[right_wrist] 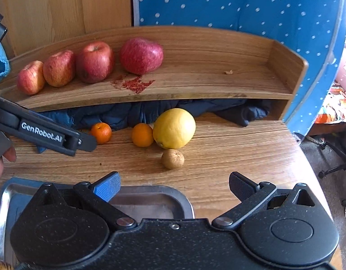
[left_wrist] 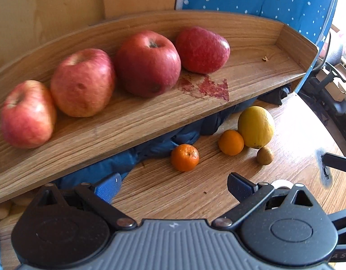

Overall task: Organize fruits
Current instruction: 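Grasp a mandarin with the left tool while the right tool grasps a small kiwi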

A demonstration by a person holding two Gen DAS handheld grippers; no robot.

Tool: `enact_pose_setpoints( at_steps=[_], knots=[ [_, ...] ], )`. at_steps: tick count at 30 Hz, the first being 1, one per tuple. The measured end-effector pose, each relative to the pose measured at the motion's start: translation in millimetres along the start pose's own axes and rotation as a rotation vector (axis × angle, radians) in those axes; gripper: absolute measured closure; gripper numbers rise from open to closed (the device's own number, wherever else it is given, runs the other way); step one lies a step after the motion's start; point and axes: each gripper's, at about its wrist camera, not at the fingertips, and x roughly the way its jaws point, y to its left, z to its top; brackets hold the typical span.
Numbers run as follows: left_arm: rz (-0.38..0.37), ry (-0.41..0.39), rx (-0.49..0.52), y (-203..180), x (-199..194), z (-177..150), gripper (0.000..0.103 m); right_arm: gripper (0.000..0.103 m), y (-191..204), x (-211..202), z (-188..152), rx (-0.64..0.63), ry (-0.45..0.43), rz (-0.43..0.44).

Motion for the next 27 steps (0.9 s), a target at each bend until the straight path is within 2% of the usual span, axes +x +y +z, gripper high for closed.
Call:
enact_pose_setpoints(
  at_steps=[6, 9, 13, 19, 24, 26, 27],
  knots=[
    [-0.030, 0.017, -0.001, -2, 21, 7, 0.001, 0.004, 5, 27, 5, -0.023, 0.036, 0.005],
    [-0.054, 0.017, -0.030, -2, 28, 11, 0.002, 0.010, 6, 36, 6, -0.024, 0.041, -0.004],
    [-0.087, 0.033, -0.038, -6, 35, 12, 0.009, 0.017, 4, 43, 8, -0.015, 0.043, -0.004],
    [-0.093, 0.027, -0.031, -11, 38, 14, 0.018, 0.028, 1, 53, 11, -0.009, 0.062, -0.003],
    [-0.092, 0.019, -0.054, -8, 42, 15, 0.027, 0.042, 0, 59, 13, -0.001, 0.072, 0.015],
    [-0.093, 0.015, -0.059, -5, 41, 15, 0.037, 0.052, 0, 61, 14, 0.013, 0.076, 0.031],
    [-0.093, 0.013, -0.060, -5, 41, 16, 0.039, 0.052, 0, 62, 14, 0.016, 0.072, 0.034]
  ],
)
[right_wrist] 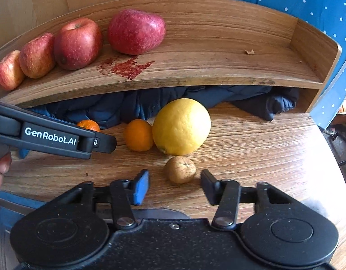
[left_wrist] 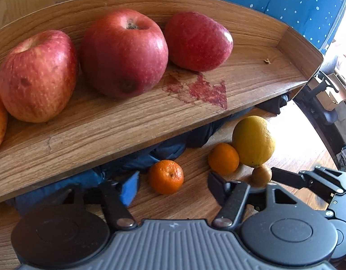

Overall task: Organize fruits
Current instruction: 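Grasp a mandarin with the left tool while the right tool grasps a small kiwi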

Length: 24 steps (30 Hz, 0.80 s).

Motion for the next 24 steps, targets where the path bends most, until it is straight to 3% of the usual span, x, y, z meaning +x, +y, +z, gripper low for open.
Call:
enact_pose_setpoints(
  at_steps=[3, 7, 24],
  knots=[
    [0.002, -0.005, -0.002, 3, -2, 0, 0.048, 0.056, 3, 2, 2, -0.003, -0.006, 0.006],
    [0.014, -0.010, -0.001, 4, -4, 0, 0.066, 0.071, 5, 2, 4, -0.013, -0.010, 0.004],
    [-0.042, 0.017, 0.025, -15, -33, -27, 0.067, 0.071, 13, -40, -16, -0.028, -0.044, 0.003]
  ],
)
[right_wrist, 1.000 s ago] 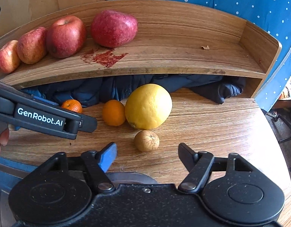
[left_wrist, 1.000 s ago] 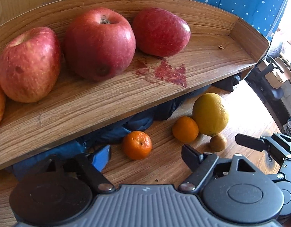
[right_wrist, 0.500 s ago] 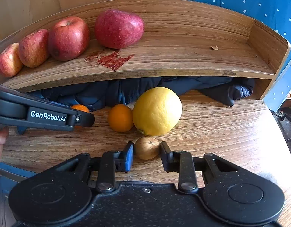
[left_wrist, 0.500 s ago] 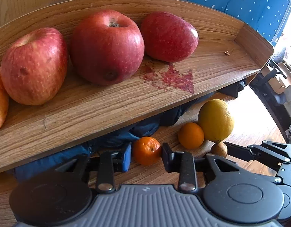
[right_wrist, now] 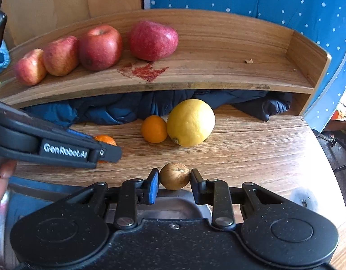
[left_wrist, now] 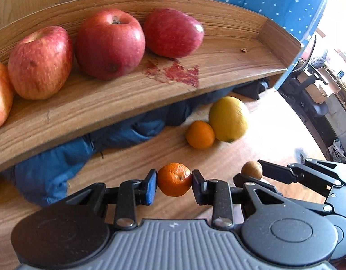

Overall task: Organize fruits
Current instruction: 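Carry the mandarin to the tray and open the left tool while the right tool releases the kiwi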

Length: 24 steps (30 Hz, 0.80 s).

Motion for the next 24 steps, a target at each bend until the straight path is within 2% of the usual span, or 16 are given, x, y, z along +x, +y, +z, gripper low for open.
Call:
enact_pose_setpoints(
  at_steps=[8, 14, 24],
  knots=[
    [0.005, -0.020, 0.003, -8, -33, -21, 0.067, 0.071, 16, -39, -18, -0.014, -0.054, 0.028],
    [0.032, -0.007, -0.042, 1, -56, -53, 0.067, 0.071, 35, -66, -40, -0.047, -0.076, 0.066],
    [0.061, 0.041, -0.108, 21, -85, -103, 0.067, 0.071, 67, -90, -69, -0.104, -0.057, 0.150]
  ],
)
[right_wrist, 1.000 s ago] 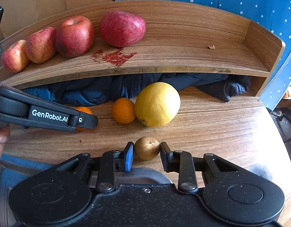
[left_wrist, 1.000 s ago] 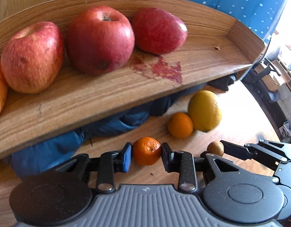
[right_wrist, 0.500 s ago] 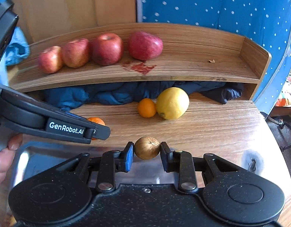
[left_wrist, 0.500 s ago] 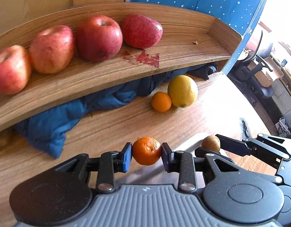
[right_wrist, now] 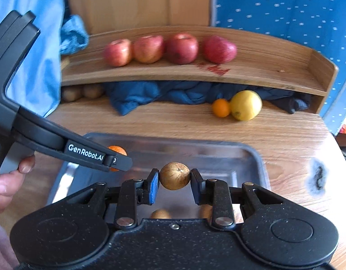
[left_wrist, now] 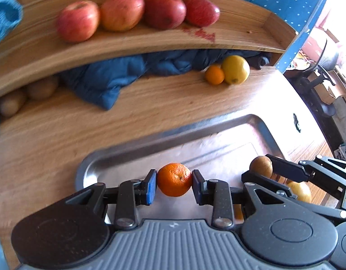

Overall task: Organize fruits
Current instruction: 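Carry the mandarin to the tray and open the left tool while the right tool releases the kiwi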

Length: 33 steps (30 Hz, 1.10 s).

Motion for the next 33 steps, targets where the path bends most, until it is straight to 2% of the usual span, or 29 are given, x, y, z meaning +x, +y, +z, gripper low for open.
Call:
enact_pose_setpoints(
  at_steps=[11, 18, 30, 33],
  knots=[
    [0.053, 0.047, -0.093, 33, -13, -43, 0.067, 0.071, 44, 9, -8, -0.106, 0.085, 0.101],
    [0.045, 0.054, -0.091, 36, -16, -53, 0.067, 0.071, 56, 16, -15, -0.146, 0.146, 0.120],
    [0.057, 0.070, -0.073, 28, -15, -57, 0.067, 0.070, 61, 11, -19, -0.162, 0.126, 0.098],
    [0.056, 0.065, -0.077, 28, -18, -59, 0.063, 0.065, 60, 7, -19, -0.153, 0.113, 0.089]
  ],
)
